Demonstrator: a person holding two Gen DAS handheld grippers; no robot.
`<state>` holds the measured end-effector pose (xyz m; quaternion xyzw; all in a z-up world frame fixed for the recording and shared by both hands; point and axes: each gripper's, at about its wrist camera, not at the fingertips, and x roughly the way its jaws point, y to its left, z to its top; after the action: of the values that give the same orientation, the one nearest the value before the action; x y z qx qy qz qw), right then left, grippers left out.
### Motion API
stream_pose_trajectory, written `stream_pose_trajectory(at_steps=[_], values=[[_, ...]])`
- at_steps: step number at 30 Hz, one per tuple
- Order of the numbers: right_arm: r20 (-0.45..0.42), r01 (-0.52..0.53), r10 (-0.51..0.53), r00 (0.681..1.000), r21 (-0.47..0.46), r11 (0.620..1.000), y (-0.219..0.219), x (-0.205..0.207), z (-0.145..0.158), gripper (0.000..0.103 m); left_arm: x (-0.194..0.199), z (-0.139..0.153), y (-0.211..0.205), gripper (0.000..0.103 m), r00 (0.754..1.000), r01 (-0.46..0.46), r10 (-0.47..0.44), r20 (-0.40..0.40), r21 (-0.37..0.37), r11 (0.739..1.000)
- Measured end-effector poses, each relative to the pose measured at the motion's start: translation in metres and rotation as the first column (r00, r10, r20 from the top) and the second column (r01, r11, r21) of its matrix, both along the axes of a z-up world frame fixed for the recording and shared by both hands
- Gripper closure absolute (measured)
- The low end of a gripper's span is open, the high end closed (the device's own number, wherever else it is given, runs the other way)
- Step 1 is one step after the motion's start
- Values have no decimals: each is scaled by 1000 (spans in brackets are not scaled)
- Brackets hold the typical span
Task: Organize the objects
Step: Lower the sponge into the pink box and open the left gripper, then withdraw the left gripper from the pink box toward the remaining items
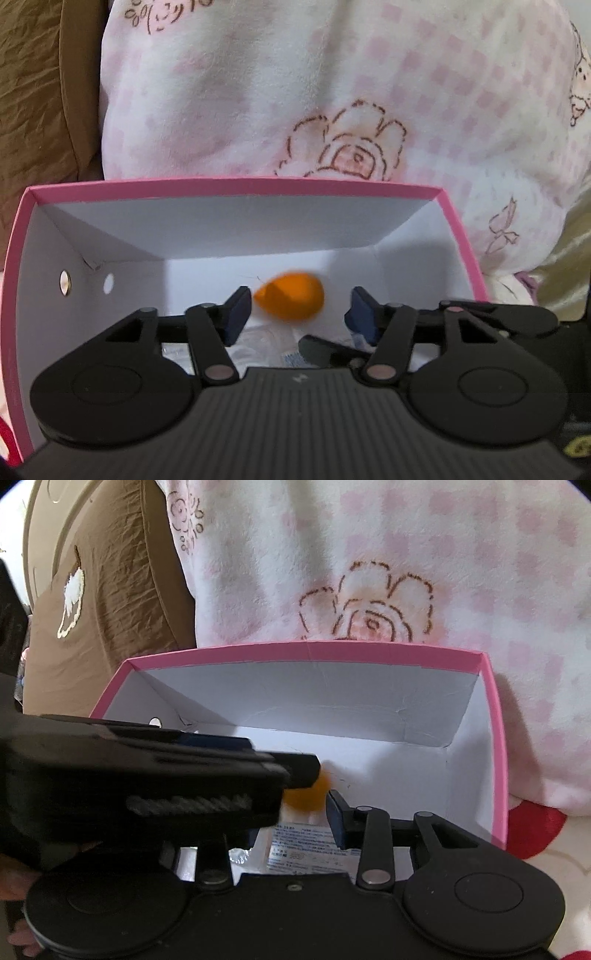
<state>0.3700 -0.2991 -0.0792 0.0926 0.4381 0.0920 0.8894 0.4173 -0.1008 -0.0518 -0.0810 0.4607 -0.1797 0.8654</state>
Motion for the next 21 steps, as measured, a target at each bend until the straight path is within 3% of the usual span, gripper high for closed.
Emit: stream_pose_trajectory(at_steps=[2,7,13,17,21], values=[[-2,8,-8,1000,-11,1000,-4,-3,2,62,-5,6,-2,44,1000,-20,19,14,34,999],[24,16,-17,1000,2,1000,-16,-19,20,61,-25,31,5,43,999,-32,31,27,37,999],[78,33,-31,996,-31,999,-27,-57,54,57,-60,69,13,35,997,-52,47,68,74,996],[106,24,-16,994,-77,997,-19,-82,73,55,-82,89,10,35,999,-34,30,43,101,994],[127,8,4,992,-93,996,-11,-101,97,55,-104,110,16,35,1000,-27,27,11,64,998]])
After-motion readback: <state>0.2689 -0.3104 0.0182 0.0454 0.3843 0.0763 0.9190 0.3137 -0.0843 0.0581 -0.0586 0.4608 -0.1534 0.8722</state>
